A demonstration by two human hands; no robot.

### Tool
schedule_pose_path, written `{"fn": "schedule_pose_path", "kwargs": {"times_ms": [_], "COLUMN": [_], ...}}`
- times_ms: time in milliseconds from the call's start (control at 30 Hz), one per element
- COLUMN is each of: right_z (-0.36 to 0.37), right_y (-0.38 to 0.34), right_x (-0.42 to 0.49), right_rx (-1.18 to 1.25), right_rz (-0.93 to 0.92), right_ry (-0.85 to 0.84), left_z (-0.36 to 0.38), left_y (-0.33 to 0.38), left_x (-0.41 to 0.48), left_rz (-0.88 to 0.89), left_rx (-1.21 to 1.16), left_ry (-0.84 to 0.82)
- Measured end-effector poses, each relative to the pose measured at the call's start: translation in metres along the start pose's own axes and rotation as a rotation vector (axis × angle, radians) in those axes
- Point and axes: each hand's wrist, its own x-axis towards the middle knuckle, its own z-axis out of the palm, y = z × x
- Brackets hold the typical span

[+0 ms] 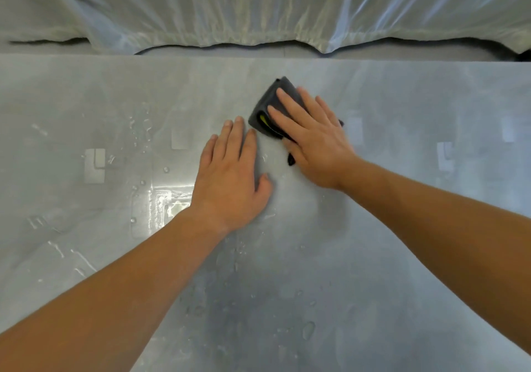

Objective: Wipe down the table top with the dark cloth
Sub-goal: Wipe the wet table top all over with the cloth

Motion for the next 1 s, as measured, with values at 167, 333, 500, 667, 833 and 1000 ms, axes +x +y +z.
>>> {"fn": "schedule_pose_path", "kwargs": {"times_ms": [167,333,500,667,833,1000], "right_z": [-0.01,0.009,0.012,0.01,0.043,0.034], "right_y": [0.043,0.002,0.026,0.01,-0.038,0.0], "right_x": [-0.016,-0.041,-0.067,-0.05,-0.109,-0.102], "right_rx": [0.131,0.083,-0.006,0.184,0.037,0.069], "right_rz": [0.464,0.286,0.005,0.535,0.172,0.141], "right_ry": [0.134,0.103,0.036,0.187,0.11,0.139], "left_z": [-0.001,0.01,0.017,0.024,0.022,0.033], "left_y": [0.009,0.024,0.024,0.02,0.014,0.014], "left_x": [-0.005,-0.024,-0.042,-0.049,-0.06,-0.085], "left_rz": [0.047,0.095,0.072,0.094,0.086,0.049], "left_rx": [-0.038,-0.033,-0.01,-0.014,-0.056,-0.02], "left_ry": [0.008,0.015,0.008,-0.002,0.043,0.029]}}
